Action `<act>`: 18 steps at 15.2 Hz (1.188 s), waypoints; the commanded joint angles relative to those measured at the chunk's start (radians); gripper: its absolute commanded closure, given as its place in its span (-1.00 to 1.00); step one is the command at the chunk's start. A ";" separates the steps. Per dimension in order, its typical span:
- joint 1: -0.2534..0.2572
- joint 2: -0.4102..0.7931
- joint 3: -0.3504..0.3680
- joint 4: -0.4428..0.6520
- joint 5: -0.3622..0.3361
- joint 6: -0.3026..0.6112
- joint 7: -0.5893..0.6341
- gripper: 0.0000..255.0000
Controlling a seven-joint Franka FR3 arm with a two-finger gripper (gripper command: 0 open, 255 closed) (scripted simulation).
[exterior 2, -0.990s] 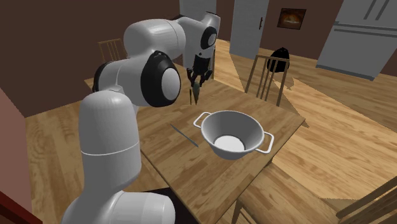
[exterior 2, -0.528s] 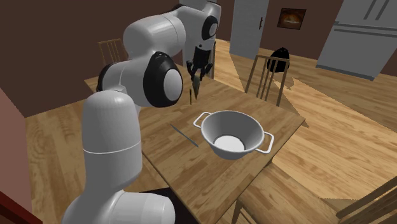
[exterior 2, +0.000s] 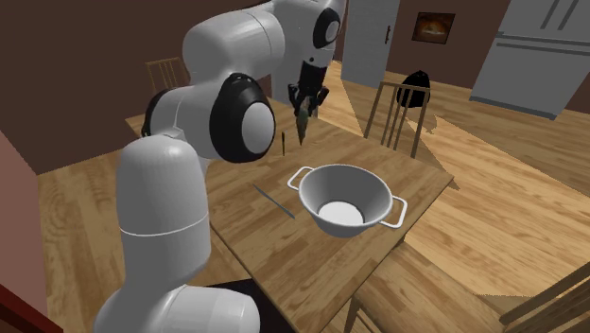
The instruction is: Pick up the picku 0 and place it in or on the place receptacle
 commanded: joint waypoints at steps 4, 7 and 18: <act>-0.038 -0.079 -0.034 -0.074 -0.031 -0.020 -0.083 1.00; -0.071 -0.108 -0.058 -0.089 -0.044 -0.044 -0.137 1.00; -0.179 -0.151 -0.125 -0.118 -0.070 -0.094 -0.311 1.00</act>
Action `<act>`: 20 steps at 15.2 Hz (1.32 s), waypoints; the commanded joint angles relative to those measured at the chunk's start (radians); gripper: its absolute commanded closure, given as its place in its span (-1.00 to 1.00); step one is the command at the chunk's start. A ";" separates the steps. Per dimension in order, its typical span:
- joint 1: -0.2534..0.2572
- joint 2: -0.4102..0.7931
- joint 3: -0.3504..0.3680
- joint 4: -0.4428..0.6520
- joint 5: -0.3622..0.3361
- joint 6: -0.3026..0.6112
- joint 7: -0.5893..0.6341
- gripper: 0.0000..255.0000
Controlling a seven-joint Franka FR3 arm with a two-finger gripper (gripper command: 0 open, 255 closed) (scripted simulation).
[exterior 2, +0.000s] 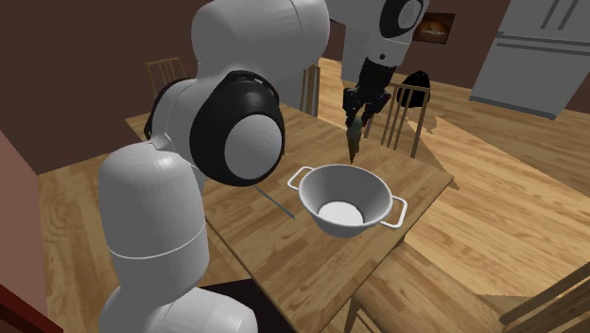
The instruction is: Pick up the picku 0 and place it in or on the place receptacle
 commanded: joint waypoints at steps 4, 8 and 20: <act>0.020 -0.032 0.003 -0.105 -0.020 0.079 -0.006 1.00; 0.031 -0.049 0.005 -0.181 -0.031 0.140 -0.011 1.00; 0.049 -0.070 0.012 -0.366 -0.040 0.306 -0.032 1.00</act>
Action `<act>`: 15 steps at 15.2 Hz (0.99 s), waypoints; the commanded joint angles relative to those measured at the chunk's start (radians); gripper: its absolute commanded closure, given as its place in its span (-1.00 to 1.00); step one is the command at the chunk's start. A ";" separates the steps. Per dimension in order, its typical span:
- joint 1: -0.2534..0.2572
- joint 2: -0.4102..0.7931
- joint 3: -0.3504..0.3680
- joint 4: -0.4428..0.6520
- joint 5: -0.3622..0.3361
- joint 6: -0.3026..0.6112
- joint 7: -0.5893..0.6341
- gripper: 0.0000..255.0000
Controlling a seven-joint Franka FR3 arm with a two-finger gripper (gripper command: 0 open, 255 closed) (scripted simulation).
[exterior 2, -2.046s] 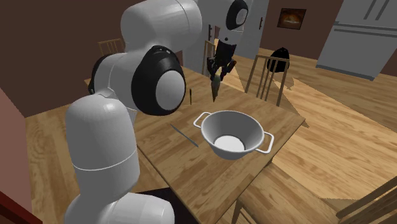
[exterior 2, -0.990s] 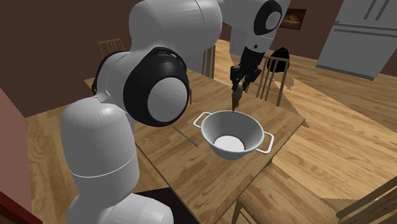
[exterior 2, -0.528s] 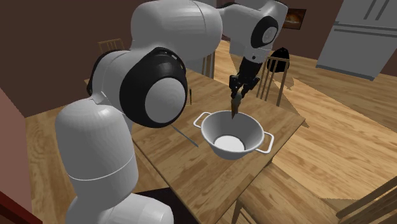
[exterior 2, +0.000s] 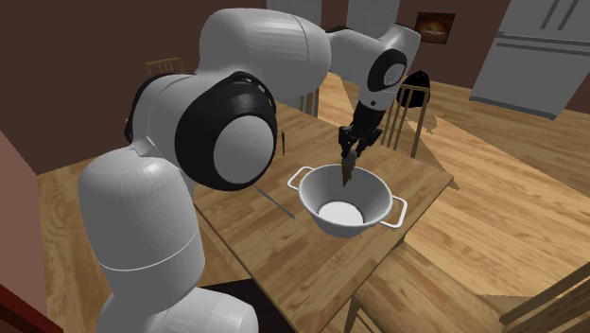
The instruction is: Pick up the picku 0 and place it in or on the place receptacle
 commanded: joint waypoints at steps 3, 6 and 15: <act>0.002 0.001 0.001 -0.039 0.002 0.040 -0.008 1.00; 0.002 0.001 0.001 -0.039 0.002 0.040 -0.008 1.00; 0.002 0.001 0.001 -0.039 0.002 0.040 -0.008 -1.00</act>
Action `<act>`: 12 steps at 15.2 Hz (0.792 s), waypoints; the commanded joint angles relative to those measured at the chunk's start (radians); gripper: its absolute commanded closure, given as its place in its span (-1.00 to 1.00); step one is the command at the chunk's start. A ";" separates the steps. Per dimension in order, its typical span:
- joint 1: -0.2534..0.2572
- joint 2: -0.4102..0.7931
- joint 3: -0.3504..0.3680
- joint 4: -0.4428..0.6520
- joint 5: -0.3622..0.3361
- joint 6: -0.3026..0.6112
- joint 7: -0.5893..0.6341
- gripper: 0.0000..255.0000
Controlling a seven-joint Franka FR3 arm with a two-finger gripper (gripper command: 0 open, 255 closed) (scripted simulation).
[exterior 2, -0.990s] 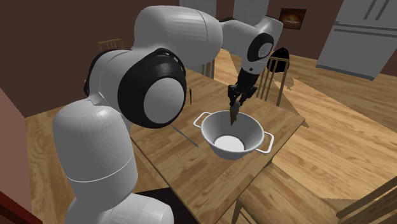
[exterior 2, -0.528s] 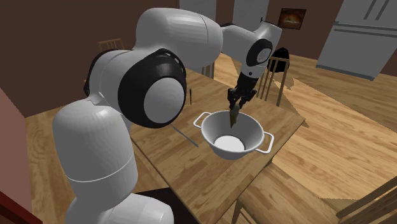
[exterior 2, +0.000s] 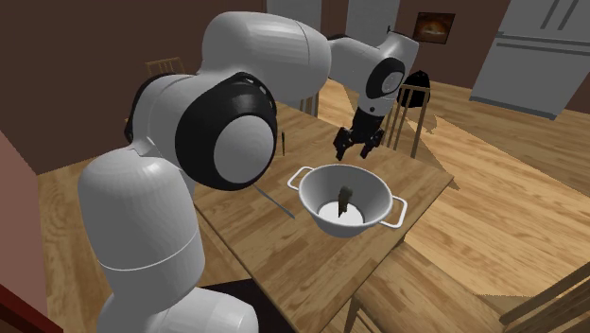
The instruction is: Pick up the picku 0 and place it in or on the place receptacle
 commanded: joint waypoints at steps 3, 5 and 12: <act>-0.013 0.012 -0.006 0.079 0.004 -0.070 0.000 -1.00; -0.027 0.029 -0.012 0.157 0.011 -0.136 -0.002 -1.00; -0.027 0.029 -0.012 0.157 0.011 -0.136 -0.002 -1.00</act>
